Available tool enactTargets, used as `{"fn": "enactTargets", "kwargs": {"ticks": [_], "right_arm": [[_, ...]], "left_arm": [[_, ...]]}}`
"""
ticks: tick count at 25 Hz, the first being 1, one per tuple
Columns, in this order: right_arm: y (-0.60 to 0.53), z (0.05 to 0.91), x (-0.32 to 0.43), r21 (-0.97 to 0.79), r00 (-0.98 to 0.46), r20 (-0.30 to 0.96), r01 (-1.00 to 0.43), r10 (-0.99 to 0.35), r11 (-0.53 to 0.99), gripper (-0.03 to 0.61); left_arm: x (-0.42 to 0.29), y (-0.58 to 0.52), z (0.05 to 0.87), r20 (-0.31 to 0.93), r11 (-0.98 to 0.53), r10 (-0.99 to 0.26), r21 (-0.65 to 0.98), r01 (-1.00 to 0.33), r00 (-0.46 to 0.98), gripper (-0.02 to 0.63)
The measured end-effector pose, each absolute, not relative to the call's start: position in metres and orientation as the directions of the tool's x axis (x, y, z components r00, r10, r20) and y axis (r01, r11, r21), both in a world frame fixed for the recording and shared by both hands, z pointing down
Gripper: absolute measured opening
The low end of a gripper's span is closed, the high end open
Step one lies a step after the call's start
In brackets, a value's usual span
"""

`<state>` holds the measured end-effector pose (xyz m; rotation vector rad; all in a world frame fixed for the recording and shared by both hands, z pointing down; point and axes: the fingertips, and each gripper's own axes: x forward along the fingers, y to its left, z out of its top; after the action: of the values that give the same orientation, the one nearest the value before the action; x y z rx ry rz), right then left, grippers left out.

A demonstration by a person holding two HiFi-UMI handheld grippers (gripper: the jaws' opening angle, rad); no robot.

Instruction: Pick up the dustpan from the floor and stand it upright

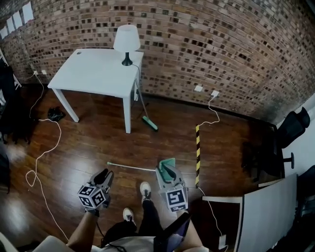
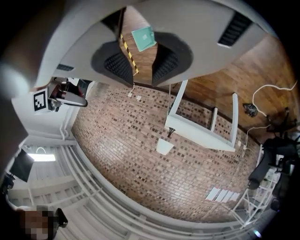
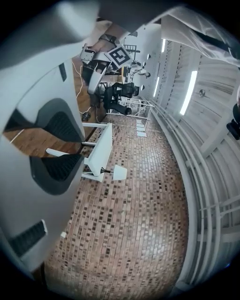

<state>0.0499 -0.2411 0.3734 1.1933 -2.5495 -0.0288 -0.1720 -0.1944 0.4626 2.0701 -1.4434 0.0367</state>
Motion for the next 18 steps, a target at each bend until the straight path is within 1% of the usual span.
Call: {"fn": "enactTargets", "kwargs": {"ticks": [3,5,8,10,12,16,18], "right_arm": [[-0.277,0.404,0.029,0.119,-0.623,0.337,-0.716,-0.706,0.688,0.087],[-0.302,0.434,0.017,0.119,-0.651,0.367,-0.676,-0.664,0.728,0.127],[-0.339,0.494,0.000,0.123,-0.678,0.423,-0.614,-0.601,0.780,0.160],[-0.361,0.540,-0.014,0.125,-0.684,0.465,-0.578,-0.562,0.806,0.161],[-0.381,0.580,-0.027,0.114,-0.687,0.504,-0.548,-0.524,0.829,0.164],[-0.406,0.652,-0.045,0.063,-0.730,0.508,-0.498,-0.458,0.865,0.164],[-0.411,0.696,-0.047,0.027,-0.730,0.526,-0.499,-0.437,0.866,0.164]], "left_arm": [[-0.194,-0.223,0.496,0.358,-0.100,-0.867,0.557,-0.824,0.347,0.140],[-0.209,-0.242,0.521,0.374,-0.034,-0.879,0.569,-0.821,0.296,0.153],[-0.225,-0.272,0.571,0.418,0.039,-0.874,0.569,-0.821,0.249,0.158],[-0.240,-0.289,0.609,0.447,0.106,-0.866,0.599,-0.794,0.222,0.158],[-0.253,-0.305,0.649,0.475,0.172,-0.857,0.627,-0.760,0.198,0.172],[-0.257,-0.319,0.744,0.550,0.272,-0.816,0.636,-0.722,0.177,0.172],[-0.255,-0.323,0.797,0.583,0.316,-0.793,0.644,-0.697,0.180,0.183]]}}
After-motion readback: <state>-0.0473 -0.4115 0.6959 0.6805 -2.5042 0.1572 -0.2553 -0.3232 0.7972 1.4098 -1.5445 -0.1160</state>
